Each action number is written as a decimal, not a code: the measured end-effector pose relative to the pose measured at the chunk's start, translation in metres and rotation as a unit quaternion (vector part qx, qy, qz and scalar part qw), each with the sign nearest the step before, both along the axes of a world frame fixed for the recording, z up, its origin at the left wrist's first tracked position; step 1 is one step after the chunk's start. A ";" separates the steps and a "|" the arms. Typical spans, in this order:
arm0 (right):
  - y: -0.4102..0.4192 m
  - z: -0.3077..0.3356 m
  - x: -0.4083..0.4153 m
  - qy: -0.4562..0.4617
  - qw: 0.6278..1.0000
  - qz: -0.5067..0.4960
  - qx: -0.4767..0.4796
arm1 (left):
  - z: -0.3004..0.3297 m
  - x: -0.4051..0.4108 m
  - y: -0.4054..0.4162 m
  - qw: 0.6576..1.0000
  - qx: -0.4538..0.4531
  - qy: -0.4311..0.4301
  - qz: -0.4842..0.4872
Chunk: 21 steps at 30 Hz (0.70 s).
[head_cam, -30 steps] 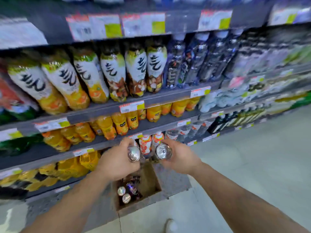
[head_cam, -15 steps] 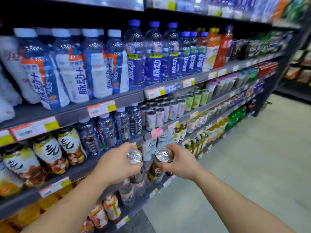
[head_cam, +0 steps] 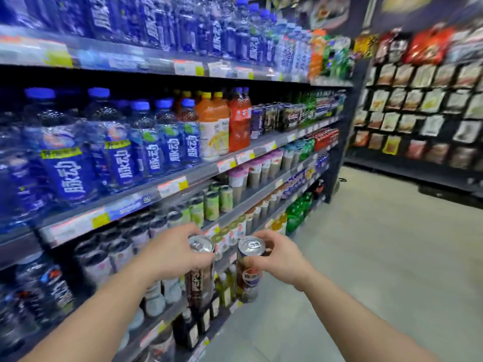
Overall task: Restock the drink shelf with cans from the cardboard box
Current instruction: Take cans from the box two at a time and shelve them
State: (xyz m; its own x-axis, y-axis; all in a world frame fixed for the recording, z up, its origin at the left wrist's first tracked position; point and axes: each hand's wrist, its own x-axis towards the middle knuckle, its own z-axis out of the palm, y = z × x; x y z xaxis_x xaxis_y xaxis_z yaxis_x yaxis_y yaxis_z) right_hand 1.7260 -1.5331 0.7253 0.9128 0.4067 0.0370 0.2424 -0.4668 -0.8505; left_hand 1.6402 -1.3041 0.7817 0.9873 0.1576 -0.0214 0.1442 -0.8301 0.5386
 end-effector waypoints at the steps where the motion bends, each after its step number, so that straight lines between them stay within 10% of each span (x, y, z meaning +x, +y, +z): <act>1: -0.009 -0.002 0.017 0.004 1.000 -0.009 0.010 | 0.000 0.018 -0.008 1.000 -0.012 -0.002 -0.005; 21: -0.115 0.054 0.376 0.001 0.990 -0.087 0.106 | 0.041 0.423 -0.111 0.994 -0.002 -0.060 -0.090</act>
